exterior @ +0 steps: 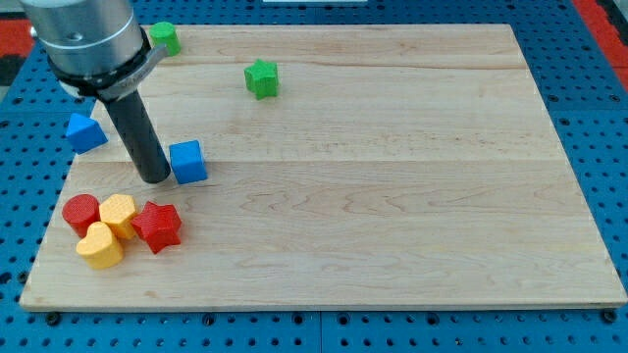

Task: Place the blue cube diagonally below the green star

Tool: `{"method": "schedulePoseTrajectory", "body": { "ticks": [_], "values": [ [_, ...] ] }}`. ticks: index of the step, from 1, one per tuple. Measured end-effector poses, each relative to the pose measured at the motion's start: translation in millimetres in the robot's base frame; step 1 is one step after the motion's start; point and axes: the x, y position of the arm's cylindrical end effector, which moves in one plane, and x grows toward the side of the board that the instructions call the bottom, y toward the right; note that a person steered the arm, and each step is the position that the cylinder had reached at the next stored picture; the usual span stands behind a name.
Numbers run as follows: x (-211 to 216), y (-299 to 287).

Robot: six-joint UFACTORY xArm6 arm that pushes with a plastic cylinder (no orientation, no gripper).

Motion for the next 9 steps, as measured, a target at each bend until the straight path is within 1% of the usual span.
{"method": "schedulePoseTrajectory", "body": {
  "ticks": [1, 2, 3, 4, 5, 6, 7, 8, 9],
  "values": [
    [-9, 24],
    [-43, 60],
    [-52, 51],
    [-60, 24],
    [-71, 48],
    [-84, 86],
    [-85, 131],
    [-85, 153],
    [-30, 112]
  ]
}}
